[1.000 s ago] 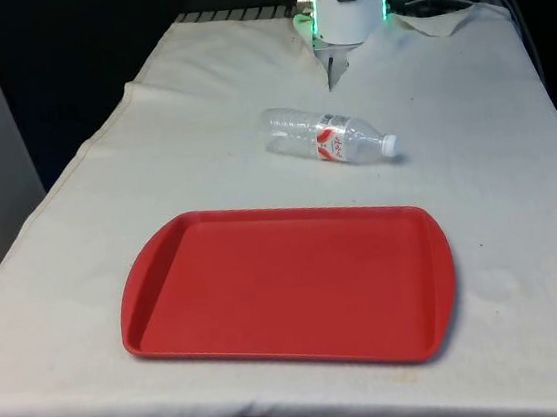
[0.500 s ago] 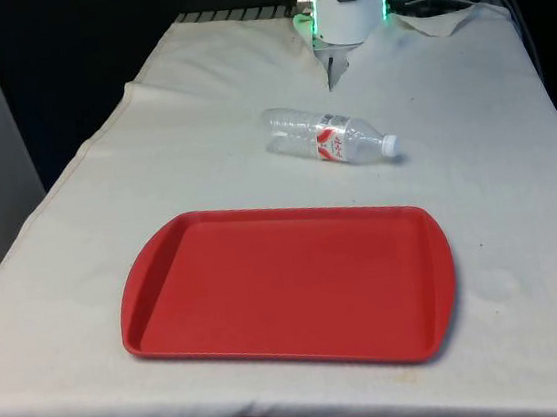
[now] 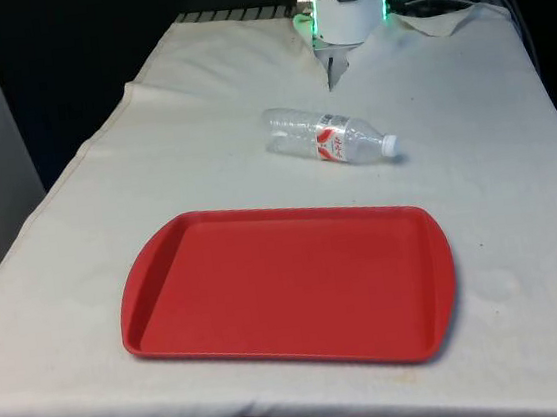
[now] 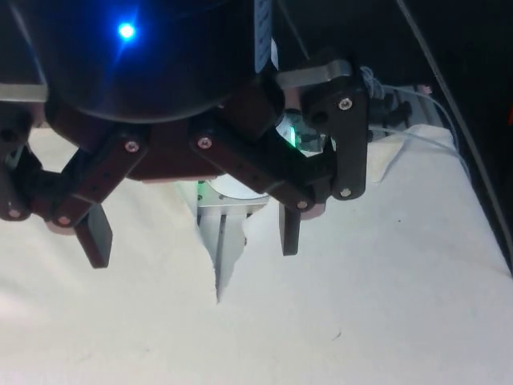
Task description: Place the bottle upright on the tray.
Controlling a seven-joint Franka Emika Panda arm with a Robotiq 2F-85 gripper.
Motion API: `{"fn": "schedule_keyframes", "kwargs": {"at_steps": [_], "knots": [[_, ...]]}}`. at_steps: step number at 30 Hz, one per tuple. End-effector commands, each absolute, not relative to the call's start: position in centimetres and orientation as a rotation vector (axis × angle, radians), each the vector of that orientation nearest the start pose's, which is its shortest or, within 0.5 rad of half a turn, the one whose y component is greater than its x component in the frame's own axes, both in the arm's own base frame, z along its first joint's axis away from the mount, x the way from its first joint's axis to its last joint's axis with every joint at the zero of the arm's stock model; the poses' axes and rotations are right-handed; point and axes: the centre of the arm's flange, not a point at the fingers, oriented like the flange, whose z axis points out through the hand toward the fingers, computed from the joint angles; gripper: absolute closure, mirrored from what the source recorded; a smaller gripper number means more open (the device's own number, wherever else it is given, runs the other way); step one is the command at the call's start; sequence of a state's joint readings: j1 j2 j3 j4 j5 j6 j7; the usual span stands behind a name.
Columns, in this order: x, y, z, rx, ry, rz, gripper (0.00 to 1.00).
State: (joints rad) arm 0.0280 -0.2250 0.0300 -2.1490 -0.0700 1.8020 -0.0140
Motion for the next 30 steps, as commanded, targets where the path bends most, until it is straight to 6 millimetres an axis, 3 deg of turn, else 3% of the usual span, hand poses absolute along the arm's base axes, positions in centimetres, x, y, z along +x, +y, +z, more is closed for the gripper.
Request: {"fn": "schedule_keyframes", "kwargs": {"at_steps": [1,30], "knots": [[47.1,2.1,48.8,-3.214,-0.151,0.189,0.0],[47.0,4.3,47.5,-3.213,-0.433,0.217,0.0]]}}
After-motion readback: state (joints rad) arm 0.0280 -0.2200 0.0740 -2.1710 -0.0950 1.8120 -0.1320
